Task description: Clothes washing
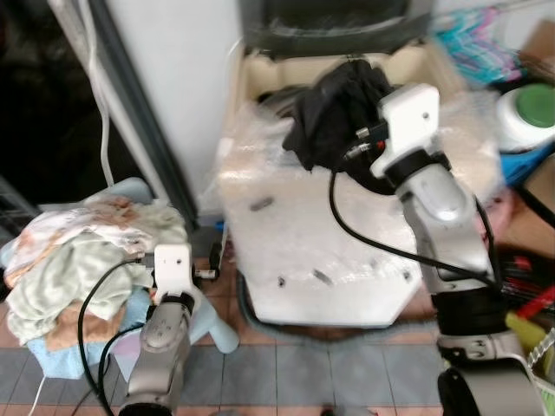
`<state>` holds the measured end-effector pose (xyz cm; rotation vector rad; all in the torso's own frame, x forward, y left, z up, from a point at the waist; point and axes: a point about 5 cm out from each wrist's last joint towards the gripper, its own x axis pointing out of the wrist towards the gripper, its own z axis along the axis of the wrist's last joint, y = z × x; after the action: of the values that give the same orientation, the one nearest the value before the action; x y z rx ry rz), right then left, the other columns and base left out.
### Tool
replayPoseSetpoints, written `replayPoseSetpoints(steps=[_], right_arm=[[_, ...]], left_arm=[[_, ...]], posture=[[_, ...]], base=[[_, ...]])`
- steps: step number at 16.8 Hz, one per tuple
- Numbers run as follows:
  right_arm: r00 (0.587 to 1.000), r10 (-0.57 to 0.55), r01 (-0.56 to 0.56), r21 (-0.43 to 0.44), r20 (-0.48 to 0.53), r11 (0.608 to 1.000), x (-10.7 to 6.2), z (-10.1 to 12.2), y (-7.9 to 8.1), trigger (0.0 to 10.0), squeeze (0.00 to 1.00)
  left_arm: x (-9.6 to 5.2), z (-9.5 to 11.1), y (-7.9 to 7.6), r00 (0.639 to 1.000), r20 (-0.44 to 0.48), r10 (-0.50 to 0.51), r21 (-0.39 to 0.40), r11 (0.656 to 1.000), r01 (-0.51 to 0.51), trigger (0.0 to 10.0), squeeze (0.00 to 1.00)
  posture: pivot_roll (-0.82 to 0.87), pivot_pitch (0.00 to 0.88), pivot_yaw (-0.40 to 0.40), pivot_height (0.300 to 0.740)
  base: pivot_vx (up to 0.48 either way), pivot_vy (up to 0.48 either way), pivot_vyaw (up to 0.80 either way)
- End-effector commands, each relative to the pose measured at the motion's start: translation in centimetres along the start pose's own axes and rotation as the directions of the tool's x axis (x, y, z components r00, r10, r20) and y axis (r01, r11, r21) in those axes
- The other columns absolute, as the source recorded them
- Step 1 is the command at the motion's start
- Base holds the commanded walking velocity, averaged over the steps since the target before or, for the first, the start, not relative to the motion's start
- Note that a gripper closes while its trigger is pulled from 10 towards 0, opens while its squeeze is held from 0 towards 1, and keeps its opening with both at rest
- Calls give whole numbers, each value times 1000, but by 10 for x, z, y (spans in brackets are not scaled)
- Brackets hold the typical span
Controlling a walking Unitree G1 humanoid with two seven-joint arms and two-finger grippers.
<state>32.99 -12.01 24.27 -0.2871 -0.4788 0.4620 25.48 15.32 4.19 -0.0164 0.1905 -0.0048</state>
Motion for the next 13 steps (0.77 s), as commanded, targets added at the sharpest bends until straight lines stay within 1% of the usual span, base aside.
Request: replayPoseSetpoints(steps=[1, 2, 5, 6, 7, 10, 12, 13], right_arm=[[999, 31, -31, -3, 38, 1000, 10, 7, 4, 10000, 0], [999, 29, -29, -2, 44, 1000, 13, 9, 3, 10000, 0], [999, -26, 27, -9, 42, 1000, 20, 9, -6, 10000, 0], [994, -110, 110, -24, 5, 994, 21, 5, -18, 10000, 0], [991, -137, 137, -30, -4, 990, 22, 4, -23, 10000, 0], [977, -212, 211, -64, -2, 975, 27, 6, -43, 10000, 0], [956, -293, 293, -48, 12, 955, 36, 9, -57, 10000, 0], [934, -357, 357, -71, 10, 932, 45, 11, -64, 10000, 0]], left_arm=[[1, 0, 6, 1000, 2, 22, 0, 1000, -22, 10000, 0], [0, 0, 6, 1000, 2, 23, -1, 1000, -23, 10000, 0], [0, -1, 5, 1000, 0, 25, -3, 1000, -25, 10000, 0], [0, -2, 5, 1000, -3, 26, -4, 1000, -26, 10000, 0], [0, -2, 5, 1000, -4, 26, -5, 1000, -26, 10000, 0], [1, -3, 5, 1000, -9, 26, -3, 1000, -26, 10000, 0], [2, -3, 5, 1000, -13, 23, -1, 1000, -23, 10000, 0], [4, -2, 4, 1000, -12, 27, 8, 1000, -27, 10000, 0]], posture=[[-98, 0, 92, 740], [-98, 0, 92, 740], [-96, 0, 89, 740], [-97, 0, 86, 740], [-98, 0, 86, 740], [-102, 0, 92, 740], [-105, 0, 96, 740], [-98, 0, 93, 740]], base=[[281, 0, 719], [281, 0, 688], [280, 0, 0], [270, 0, 0], [266, 0, 0], [0, 0, 0], [0, 0, 0], [0, 0, 0]])
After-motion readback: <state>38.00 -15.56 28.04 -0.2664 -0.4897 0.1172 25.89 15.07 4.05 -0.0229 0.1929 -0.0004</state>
